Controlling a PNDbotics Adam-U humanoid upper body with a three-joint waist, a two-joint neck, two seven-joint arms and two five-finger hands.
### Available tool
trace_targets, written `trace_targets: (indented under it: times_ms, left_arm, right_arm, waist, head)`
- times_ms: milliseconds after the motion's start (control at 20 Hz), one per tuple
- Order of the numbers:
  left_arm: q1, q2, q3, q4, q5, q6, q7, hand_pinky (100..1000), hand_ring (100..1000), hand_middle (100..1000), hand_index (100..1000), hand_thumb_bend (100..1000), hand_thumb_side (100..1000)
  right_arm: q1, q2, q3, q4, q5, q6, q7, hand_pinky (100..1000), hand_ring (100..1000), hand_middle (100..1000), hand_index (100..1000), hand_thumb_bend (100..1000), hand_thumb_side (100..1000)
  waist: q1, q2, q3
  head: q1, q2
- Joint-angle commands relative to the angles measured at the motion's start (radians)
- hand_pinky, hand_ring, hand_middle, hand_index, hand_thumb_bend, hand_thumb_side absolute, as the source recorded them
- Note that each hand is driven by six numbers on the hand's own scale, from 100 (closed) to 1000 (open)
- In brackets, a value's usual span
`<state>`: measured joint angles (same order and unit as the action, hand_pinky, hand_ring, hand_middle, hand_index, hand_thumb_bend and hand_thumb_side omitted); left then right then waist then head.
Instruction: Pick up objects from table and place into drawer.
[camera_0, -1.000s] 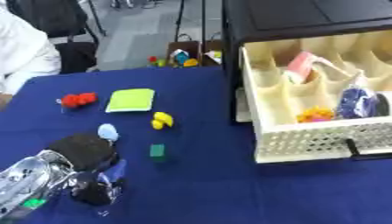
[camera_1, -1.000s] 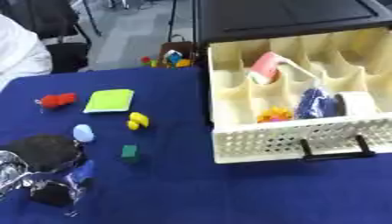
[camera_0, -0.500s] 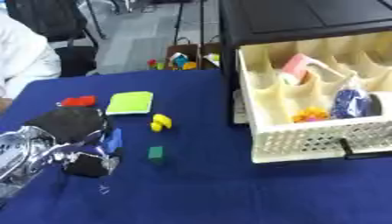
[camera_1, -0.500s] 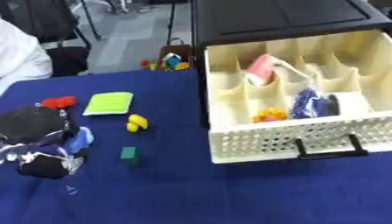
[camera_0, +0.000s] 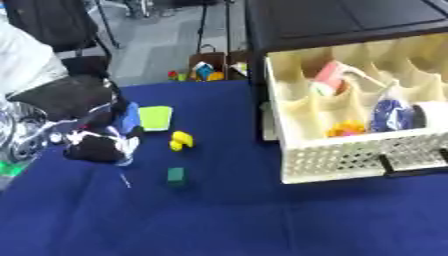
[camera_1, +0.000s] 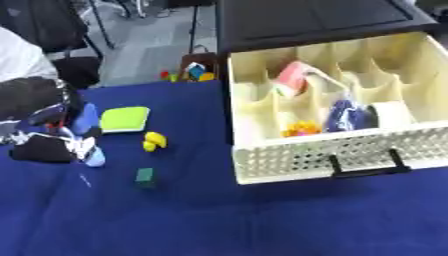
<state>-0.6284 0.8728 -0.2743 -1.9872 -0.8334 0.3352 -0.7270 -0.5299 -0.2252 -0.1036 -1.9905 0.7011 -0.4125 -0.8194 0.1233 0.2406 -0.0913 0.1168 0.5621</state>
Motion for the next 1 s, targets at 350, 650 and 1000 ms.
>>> trace_targets:
  times_ms: [350, 650, 1000]
  left_arm:
    - [-0.147, 0.003, 0.061, -0.013, 0.108, -0.031, 0.101, 292, 419, 390, 505, 100, 621]
    - [-0.211, -0.017, 0.069, -0.013, 0.19, -0.015, 0.19, 273, 413, 378, 490, 100, 618]
    - [-0.316, -0.081, 0.063, -0.013, 0.247, 0.012, 0.288, 257, 406, 364, 471, 100, 609]
  right_arm:
    - [-0.003, -0.017, 0.006, -0.009, 0.001, -0.022, -0.022, 592, 630, 607, 765, 100, 1000]
    - [-0.001, -0.02, 0.007, -0.009, 0.002, -0.021, -0.023, 593, 629, 607, 765, 100, 1000]
    - [0.001, -0.023, 0.01, -0.009, 0.002, -0.021, -0.024, 593, 630, 607, 765, 100, 1000]
  waist:
    - [0.008, -0.04, -0.017]
    - [0.017, -0.048, -0.03]
    - [0.031, -0.057, -0.048]
  head:
    - [0.012, 0.009]
    - [0.016, 0.01]
    - [0.031, 0.01]
